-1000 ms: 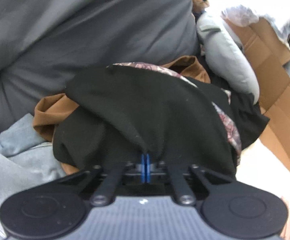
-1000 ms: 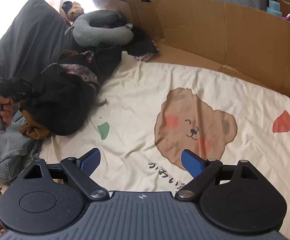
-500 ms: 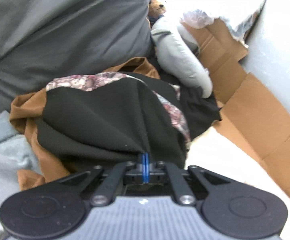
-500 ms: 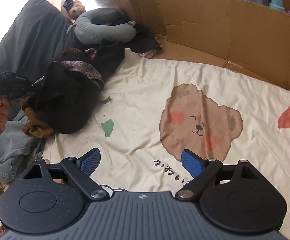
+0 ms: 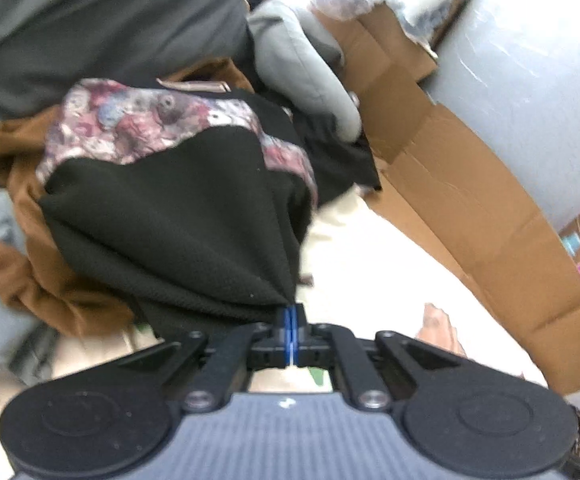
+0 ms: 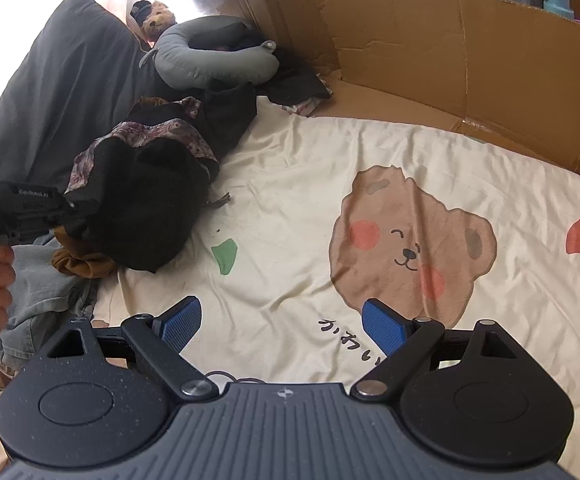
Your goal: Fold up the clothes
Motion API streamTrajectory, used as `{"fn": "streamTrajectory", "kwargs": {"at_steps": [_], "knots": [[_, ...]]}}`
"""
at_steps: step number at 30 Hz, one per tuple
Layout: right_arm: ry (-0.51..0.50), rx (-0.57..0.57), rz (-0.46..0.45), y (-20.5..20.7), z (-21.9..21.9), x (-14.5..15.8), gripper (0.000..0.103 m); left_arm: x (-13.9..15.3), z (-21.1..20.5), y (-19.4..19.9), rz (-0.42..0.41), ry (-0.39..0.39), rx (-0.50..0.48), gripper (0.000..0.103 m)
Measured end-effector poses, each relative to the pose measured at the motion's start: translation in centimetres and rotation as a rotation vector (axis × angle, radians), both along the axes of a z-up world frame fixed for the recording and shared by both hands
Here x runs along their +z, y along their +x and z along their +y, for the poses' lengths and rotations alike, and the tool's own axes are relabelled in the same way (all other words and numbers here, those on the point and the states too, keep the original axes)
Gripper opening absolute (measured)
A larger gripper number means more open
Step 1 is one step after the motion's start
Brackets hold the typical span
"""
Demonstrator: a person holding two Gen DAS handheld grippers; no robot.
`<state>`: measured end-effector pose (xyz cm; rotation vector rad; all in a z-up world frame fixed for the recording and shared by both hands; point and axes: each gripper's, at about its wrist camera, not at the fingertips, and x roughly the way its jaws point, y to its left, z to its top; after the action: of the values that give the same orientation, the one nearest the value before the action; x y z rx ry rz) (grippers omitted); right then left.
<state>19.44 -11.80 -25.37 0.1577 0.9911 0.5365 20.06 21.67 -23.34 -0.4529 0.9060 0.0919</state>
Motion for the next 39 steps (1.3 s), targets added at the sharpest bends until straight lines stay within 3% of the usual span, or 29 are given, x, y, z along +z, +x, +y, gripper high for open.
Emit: {"fn": "streamTrajectory", "kwargs": {"at_steps": [8,13,17,18,20,25,27,33,39], "knots": [[0.0,0.012,0.014,-0.4,0.3,-0.4,0.09,-1.8,-4.0,-0.6,0.032,-0.049,-0.131,0.001],[-0.013,0.017,0.031,-0.5,0.2,-1.0,0.09,-3.7,-5.3,-1.3,0.109,-0.042,-0.191,0.004],[-0.022,0.015,0.05,-0.5,0.2,-1.6,0.09,-4.1,-4.7,-2.1,0.14,0.018,-0.208,0.016],[-0.023,0.015,0.054,-0.6,0.2,-1.7,0.09,-4.0,-4.2,-2.3,0.134,0.034,-0.205,0.024],[-0.03,0.022,0.059,-0.6,0.3,-1.8,0.09,-3.6,-3.1,-3.2,0.129,0.063,-0.179,0.036],[-0.044,0.041,0.072,-0.9,0.7,-2.2,0.09,-3.4,1.5,-4.4,0.15,0.141,-0.045,0.04],[-0.047,0.045,0.073,-0.9,0.8,-2.2,0.09,-3.2,3.4,-4.9,0.153,0.181,0.024,0.048],[-0.054,0.048,0.074,-1.0,0.9,-2.1,0.09,-3.4,6.1,-4.5,0.156,0.261,0.092,0.054],[-0.055,0.048,0.077,-0.9,0.9,-1.9,0.09,-2.8,8.1,-3.6,0.129,0.249,0.149,0.061]]}}
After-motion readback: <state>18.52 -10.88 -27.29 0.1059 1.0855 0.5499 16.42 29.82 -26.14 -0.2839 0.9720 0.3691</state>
